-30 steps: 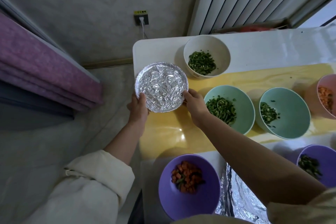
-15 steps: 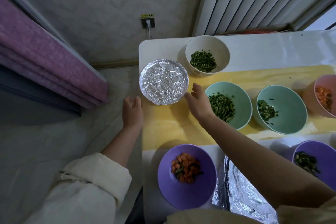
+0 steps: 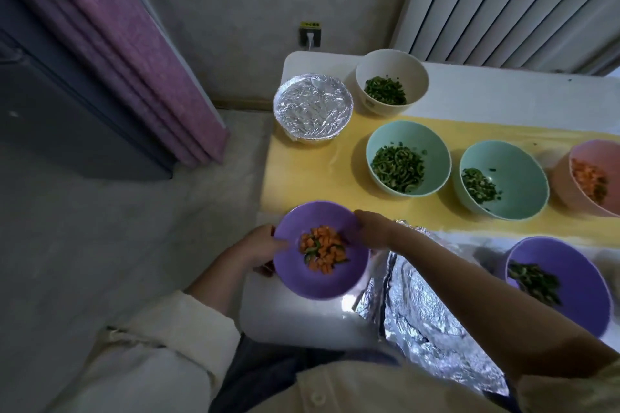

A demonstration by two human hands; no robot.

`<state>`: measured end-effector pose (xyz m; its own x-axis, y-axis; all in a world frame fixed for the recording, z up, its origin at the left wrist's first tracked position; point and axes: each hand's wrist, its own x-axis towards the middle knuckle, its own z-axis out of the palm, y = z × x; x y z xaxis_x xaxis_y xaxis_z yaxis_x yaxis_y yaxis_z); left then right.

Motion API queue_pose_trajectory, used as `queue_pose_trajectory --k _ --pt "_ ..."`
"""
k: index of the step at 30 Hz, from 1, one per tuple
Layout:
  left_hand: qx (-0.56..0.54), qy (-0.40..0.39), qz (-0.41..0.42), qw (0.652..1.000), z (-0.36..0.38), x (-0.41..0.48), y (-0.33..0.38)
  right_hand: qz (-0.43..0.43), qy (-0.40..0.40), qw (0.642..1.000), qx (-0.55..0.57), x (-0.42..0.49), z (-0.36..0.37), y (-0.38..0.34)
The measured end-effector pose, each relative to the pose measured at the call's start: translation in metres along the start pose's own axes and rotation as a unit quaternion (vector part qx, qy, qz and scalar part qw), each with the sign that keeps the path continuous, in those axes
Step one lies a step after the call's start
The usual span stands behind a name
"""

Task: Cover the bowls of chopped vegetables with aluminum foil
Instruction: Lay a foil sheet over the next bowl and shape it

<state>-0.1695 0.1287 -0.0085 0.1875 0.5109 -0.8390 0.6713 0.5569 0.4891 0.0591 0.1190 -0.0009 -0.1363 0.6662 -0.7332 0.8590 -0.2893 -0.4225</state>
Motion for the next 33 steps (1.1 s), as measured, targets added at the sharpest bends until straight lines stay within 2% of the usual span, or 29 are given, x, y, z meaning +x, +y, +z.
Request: queue_pose_trajectory --k 3,6,10,12,15,20,23,27,30,33 --pt "-0.089 0.068 0.0 0.994 0.02 -0.007 -0.022 0.016 0.064 0.991 0.118 -0.01 0.016 0.014" --pt "-0.138 0.114 0.022 0.984 0.034 -0.014 -0.033 -0.015 0.097 0.966 0.24 -0.016 0.025 0.021" --pt "-0.179 0.133 0.029 0.974 0.052 -0.024 -0.036 -0.076 0.1 0.924 0.362 -0.032 0.035 0.018" --pt "-0.203 0.123 0.029 0.971 0.06 -0.03 -0.038 -0.07 0.124 0.917 0.373 -0.035 0.043 0.024" --pt "-0.225 0.094 0.016 0.97 0.064 -0.037 -0.042 -0.061 0.151 0.917 0.365 -0.04 0.052 0.037" --pt "-0.083 -0.026 -0.024 0.996 0.064 -0.057 -0.055 -0.034 0.256 0.921 0.292 -0.056 0.067 0.054" --pt "-0.088 -0.081 -0.013 0.993 0.068 -0.063 -0.068 -0.029 0.322 0.903 0.282 -0.064 0.086 0.059" --pt "-0.073 -0.082 0.011 0.994 0.08 -0.064 -0.074 -0.007 0.377 0.904 0.202 -0.074 0.107 0.07" --pt "-0.039 -0.08 0.029 0.996 0.101 -0.066 -0.073 0.054 0.376 0.917 0.122 -0.086 0.121 0.084" --pt "-0.034 -0.089 0.064 0.993 0.125 -0.069 -0.063 0.158 0.31 0.937 0.039 -0.097 0.133 0.099"
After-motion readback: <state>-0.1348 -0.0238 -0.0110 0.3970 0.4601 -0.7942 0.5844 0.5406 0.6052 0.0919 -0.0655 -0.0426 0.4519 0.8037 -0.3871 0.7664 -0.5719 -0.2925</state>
